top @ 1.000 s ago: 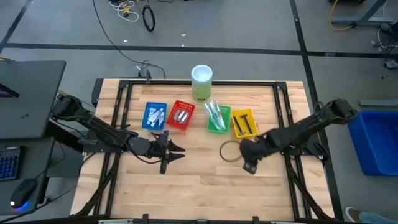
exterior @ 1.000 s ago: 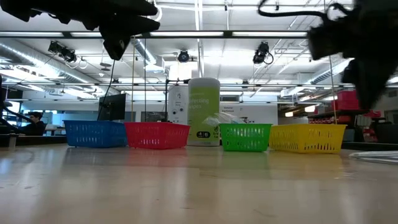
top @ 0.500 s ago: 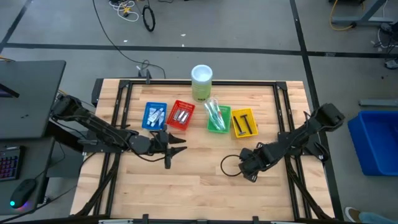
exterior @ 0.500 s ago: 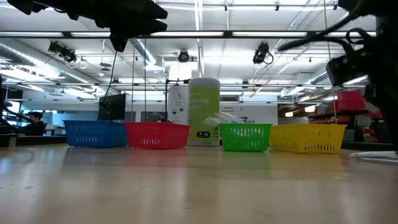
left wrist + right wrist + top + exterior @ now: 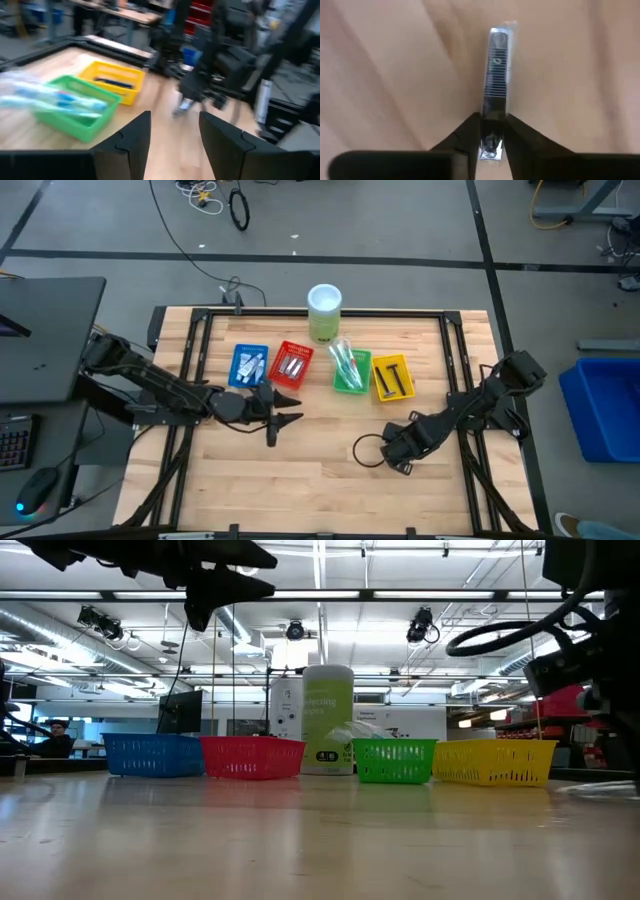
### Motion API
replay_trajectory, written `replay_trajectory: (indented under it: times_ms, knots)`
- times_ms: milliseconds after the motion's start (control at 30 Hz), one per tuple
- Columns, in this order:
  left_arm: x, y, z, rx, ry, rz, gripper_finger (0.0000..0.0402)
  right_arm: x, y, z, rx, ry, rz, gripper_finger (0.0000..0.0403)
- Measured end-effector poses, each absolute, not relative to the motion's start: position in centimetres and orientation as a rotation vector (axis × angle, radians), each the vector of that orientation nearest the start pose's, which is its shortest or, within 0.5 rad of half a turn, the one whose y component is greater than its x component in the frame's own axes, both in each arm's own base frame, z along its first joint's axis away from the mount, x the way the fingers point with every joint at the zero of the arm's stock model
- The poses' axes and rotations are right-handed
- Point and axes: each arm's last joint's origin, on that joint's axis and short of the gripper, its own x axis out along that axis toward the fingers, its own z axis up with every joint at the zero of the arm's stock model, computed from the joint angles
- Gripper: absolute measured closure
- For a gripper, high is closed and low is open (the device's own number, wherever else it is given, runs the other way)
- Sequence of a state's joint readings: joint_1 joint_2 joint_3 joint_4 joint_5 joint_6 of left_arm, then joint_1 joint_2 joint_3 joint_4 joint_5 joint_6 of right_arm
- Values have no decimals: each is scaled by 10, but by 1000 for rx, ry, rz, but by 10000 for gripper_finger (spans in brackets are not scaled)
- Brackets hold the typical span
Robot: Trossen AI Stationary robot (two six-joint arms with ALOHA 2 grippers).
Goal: Pick & Place Travel size toiletries
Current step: Put the silver nail cutter into the red basket
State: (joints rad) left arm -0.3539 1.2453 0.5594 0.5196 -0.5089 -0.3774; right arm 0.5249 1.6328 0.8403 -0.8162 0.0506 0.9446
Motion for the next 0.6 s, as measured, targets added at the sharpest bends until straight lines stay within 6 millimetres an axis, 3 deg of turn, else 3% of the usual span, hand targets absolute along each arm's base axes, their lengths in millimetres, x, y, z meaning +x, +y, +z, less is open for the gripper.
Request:
replay_trajectory:
  times_ms: [100,233,400,600]
  knots:
    - [248,-75,228,-276,130,93,226,220,123,149,240,1485,-343,341]
    - [261,-78,216,-191,164,63,220,235,127,163,177,1364,-240,337]
    - [296,-86,203,-86,230,48,212,262,132,178,112,1156,-74,314]
    - [340,-102,195,12,285,-37,202,280,125,185,95,1023,-10,323]
